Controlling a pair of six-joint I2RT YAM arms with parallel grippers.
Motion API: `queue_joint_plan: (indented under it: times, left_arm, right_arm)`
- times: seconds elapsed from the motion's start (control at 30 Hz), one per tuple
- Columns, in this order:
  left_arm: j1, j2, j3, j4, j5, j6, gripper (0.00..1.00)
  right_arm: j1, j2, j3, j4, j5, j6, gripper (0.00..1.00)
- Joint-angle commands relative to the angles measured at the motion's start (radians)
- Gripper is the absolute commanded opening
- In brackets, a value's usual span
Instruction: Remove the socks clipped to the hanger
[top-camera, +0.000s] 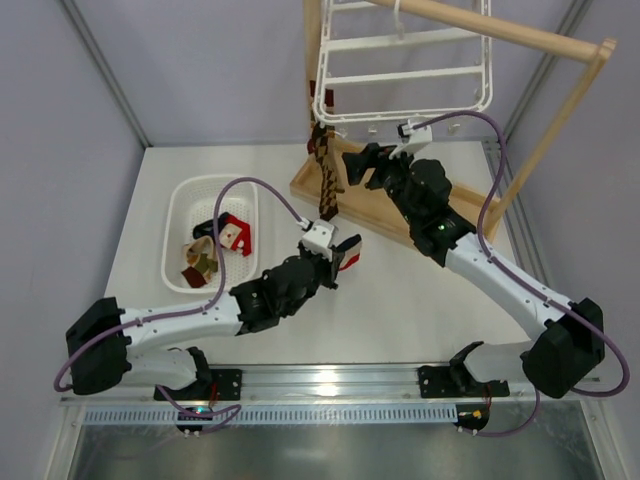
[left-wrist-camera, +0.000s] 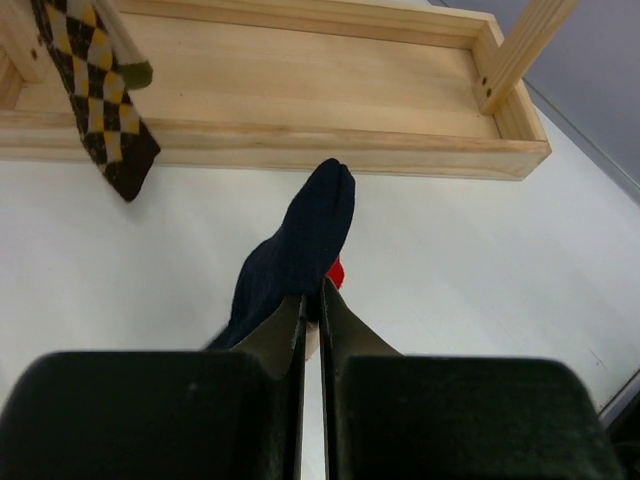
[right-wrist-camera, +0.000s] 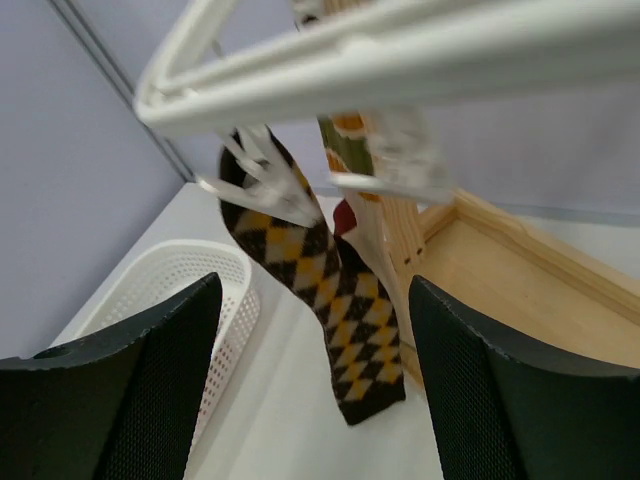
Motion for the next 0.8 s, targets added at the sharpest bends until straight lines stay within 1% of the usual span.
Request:
queue_joint_plan:
  times: [0.0, 0.07, 0.13, 0.17, 0.2, 0.27, 0.3, 0.37, 0.4, 0.43, 0.47, 0.5, 0.53, 0.57, 0.6, 0.7, 0.77]
  left_arm:
    - [0.051, 0.002, -0.017, 0.023, 0.017, -0.024, 0.0]
    - [0.086, -0.001, -0.032, 0.025, 0.046, -0.057, 0.0]
    - [0.154, -0.018, -0.049, 0.025, 0.092, -0.087, 0.0]
    - [0.183, -0.027, -0.068, 0.025, 0.111, -0.12, 0.0]
    - [0.247, -0.035, -0.082, 0.028, 0.135, -0.14, 0.0]
    - [0.316, -0.07, -0.118, 0.038, 0.188, -0.186, 0.0]
    - [0.383, -0.085, -0.128, 0.037, 0.201, -0.197, 0.0]
    - [0.447, -0.119, -0.134, 0.019, 0.241, -0.211, 0.0]
    - [0.509, -0.13, -0.132, 0.006, 0.258, -0.223, 0.0]
    - [0.545, -0.136, -0.122, -0.001, 0.283, -0.235, 0.0]
    - [0.585, -0.146, -0.117, -0.014, 0.344, -0.248, 0.0]
    - [0.673, -0.15, -0.111, -0.015, 0.388, -0.287, 0.0]
    - [0.723, -0.151, -0.099, -0.015, 0.43, -0.312, 0.0]
    - [0.773, -0.148, -0.089, -0.018, 0.506, -0.333, 0.0]
    - [0.863, -0.148, -0.08, -0.024, 0.542, -0.356, 0.0]
    - [0.965, -0.166, -0.072, -0.028, 0.519, -0.39, 0.0]
    - [0.99, -0.173, -0.068, -0.034, 0.447, -0.374, 0.0]
  right_arm:
    - [-0.004, -0.087, -0.101, 0.027, 0.088, -0.029, 0.77]
    - [-0.004, -0.125, -0.181, 0.027, 0.12, -0.034, 0.77]
    - [-0.004, -0.151, -0.238, 0.026, 0.14, -0.034, 0.77]
    - [-0.004, -0.173, -0.296, 0.026, 0.155, -0.032, 0.77]
    - [-0.004, -0.184, -0.325, 0.027, 0.181, -0.023, 0.77]
    - [-0.009, -0.214, -0.415, 0.038, 0.207, -0.011, 0.77]
    - [-0.009, -0.222, -0.445, 0.043, 0.215, 0.004, 0.77]
    - [-0.021, -0.24, -0.524, 0.05, 0.232, 0.026, 0.77]
    - [-0.027, -0.257, -0.548, 0.058, 0.236, 0.035, 0.77]
    - [-0.032, -0.26, -0.571, 0.062, 0.241, 0.056, 0.77]
    - [-0.041, -0.267, -0.612, 0.069, 0.238, 0.066, 0.77]
    - [-0.058, -0.27, -0.632, 0.079, 0.238, 0.079, 0.77]
    - [-0.068, -0.274, -0.649, 0.085, 0.23, 0.099, 0.77]
    - [-0.076, -0.277, -0.684, 0.093, 0.229, 0.11, 0.77]
    - [-0.09, -0.279, -0.701, 0.108, 0.224, 0.118, 0.78]
    - [-0.11, -0.28, -0.764, 0.142, 0.209, 0.147, 0.77]
    - [-0.13, -0.274, -0.796, 0.156, 0.194, 0.153, 0.77]
